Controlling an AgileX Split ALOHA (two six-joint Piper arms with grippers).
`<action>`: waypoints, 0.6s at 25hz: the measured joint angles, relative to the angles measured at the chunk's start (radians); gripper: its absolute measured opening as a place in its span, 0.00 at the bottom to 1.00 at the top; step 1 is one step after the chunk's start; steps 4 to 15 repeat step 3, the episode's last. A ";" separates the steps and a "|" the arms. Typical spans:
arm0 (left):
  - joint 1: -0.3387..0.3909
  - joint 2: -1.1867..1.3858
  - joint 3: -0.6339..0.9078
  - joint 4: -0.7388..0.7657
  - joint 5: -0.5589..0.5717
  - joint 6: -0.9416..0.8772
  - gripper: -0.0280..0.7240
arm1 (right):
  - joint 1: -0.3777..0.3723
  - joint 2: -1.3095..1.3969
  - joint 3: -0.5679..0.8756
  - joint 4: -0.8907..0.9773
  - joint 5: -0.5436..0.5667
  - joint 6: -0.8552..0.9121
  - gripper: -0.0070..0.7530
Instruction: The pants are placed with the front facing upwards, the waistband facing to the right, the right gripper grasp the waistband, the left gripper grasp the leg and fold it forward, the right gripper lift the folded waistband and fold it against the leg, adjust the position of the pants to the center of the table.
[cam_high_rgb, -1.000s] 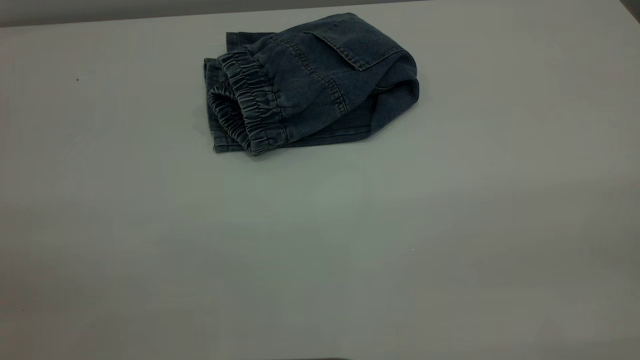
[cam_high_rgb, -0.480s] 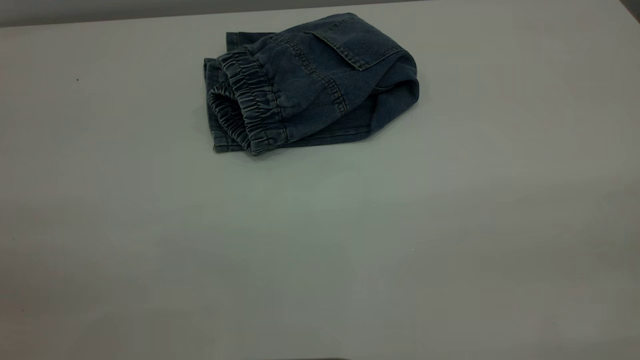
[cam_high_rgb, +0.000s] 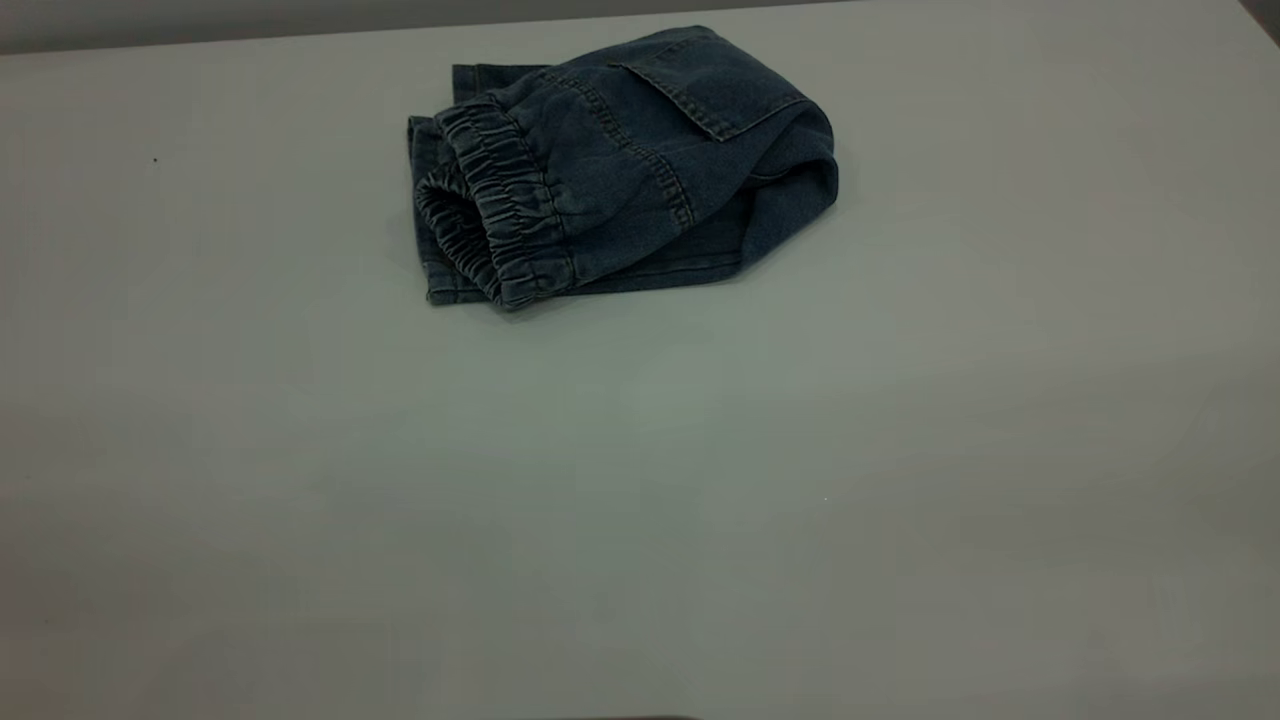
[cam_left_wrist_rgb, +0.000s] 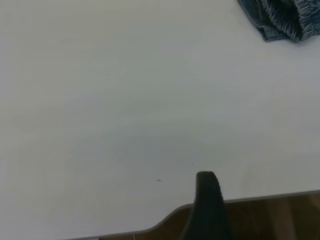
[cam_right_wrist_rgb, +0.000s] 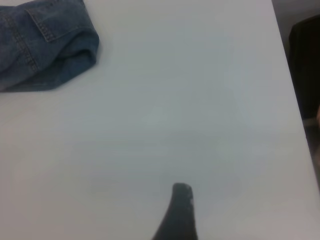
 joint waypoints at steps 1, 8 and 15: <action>0.000 0.000 0.000 0.000 0.000 0.000 0.69 | 0.000 0.000 0.000 0.000 0.000 0.000 0.78; 0.000 0.000 0.000 0.000 0.000 0.000 0.69 | 0.000 0.000 0.000 0.001 0.000 0.000 0.78; 0.000 0.000 0.000 0.000 0.000 0.000 0.69 | 0.000 0.000 0.000 0.001 0.000 0.000 0.78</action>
